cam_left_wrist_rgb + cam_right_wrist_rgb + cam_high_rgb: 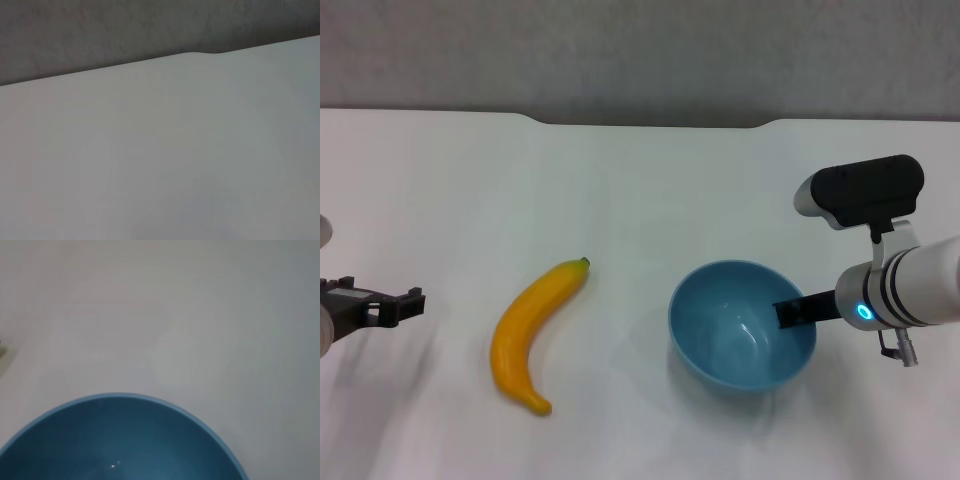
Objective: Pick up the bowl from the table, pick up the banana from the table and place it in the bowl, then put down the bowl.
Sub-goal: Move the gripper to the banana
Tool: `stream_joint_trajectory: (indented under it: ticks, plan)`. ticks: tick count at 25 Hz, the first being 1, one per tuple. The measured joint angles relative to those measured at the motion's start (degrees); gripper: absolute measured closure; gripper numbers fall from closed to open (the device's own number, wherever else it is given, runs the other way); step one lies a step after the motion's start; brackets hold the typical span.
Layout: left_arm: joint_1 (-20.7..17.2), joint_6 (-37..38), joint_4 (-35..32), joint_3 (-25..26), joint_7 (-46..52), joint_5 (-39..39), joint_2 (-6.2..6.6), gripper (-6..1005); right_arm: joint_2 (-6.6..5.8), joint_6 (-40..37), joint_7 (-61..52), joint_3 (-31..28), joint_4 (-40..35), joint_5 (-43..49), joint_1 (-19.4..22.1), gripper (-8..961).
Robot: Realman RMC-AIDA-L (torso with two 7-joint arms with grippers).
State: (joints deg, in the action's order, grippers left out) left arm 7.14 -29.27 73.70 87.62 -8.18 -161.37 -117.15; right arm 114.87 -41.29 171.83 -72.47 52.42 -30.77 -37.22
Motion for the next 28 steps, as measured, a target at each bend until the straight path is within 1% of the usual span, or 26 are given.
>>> stream_joint_trajectory:
  ticks: [4, 9, 13, 15, 19, 25, 28]
  plan:
    - [-0.06, 0.38, 0.03, 0.00, 0.03, 0.00, 0.00, 91, 0.00, 0.29, 0.00, -0.02, 0.29, 0.00, 0.20, 789]
    - [-0.11, 0.46, 0.04, 0.01, 0.03, 0.01, 0.00, 91, 0.00, 0.59, 0.00, -0.06, 0.73, 0.01, 0.72, 850]
    - [-0.11, 0.49, 0.04, 0.00, -0.02, 0.02, 0.00, 91, 0.00, 1.06, 0.00, -0.10, 1.73, 0.01, 1.27, 852]
    - [-0.11, 0.72, 0.04, 0.00, -0.08, 0.13, 0.00, 91, -0.01, 2.01, 0.00, -0.07, 3.32, 0.03, 2.40, 853]
    - [-0.18, 1.38, -0.25, 0.09, 0.54, 0.53, 0.00, 92, -0.22, 2.82, 0.00, -0.60, 6.43, 0.10, 4.47, 902]
    - [-0.42, 1.42, 0.04, 0.01, 1.07, 0.54, 0.04, 92, -0.26, 2.81, 0.00, -0.74, 6.73, 0.30, 5.05, 918]
    - [-0.59, 1.65, 0.10, -0.11, 1.07, 0.67, 0.02, 92, -0.27, 2.88, 0.00, -0.94, 8.16, 1.09, 5.97, 921]
